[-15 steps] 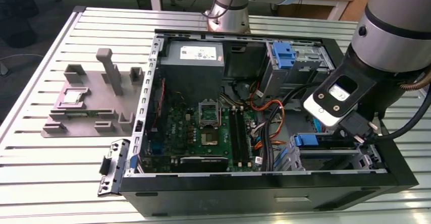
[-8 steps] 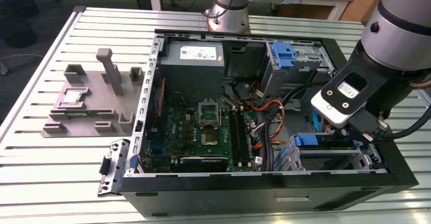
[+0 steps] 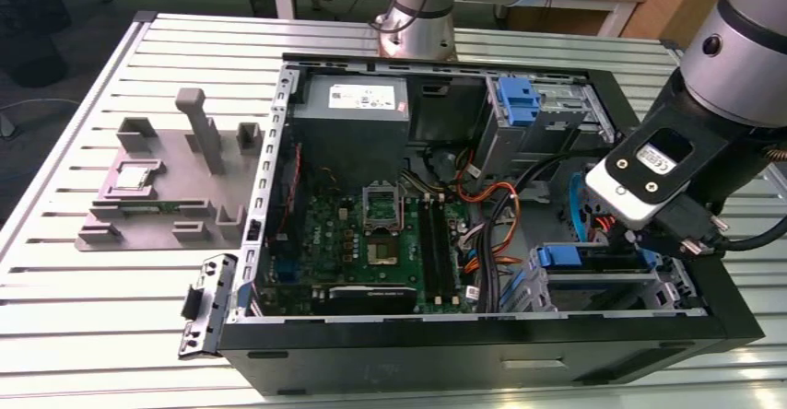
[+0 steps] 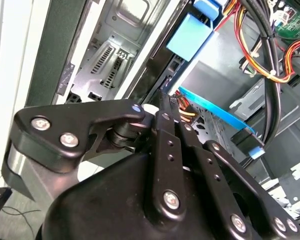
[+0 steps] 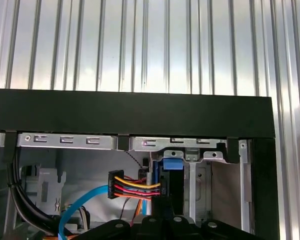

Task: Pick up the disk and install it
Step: 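Insert the first disk wire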

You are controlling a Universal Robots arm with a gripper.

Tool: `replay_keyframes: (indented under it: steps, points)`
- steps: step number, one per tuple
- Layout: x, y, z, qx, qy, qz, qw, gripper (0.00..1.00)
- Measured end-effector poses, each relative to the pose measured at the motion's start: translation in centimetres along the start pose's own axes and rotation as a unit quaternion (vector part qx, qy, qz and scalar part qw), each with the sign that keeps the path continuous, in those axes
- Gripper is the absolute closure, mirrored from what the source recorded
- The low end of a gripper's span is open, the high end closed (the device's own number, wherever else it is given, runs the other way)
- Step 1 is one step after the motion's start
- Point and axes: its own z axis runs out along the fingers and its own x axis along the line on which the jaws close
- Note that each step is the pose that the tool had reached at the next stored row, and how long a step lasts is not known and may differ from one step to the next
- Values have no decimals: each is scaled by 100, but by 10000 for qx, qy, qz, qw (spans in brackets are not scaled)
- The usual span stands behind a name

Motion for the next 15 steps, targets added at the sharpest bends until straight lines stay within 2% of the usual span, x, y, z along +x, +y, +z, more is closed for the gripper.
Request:
replay_keyframes:
  steps: [3, 15]
  points:
    - [-15, 35, 13, 12, 11, 4, 10000, 90]
    - [-17, 33, 81, 17, 29, 14, 10000, 90]
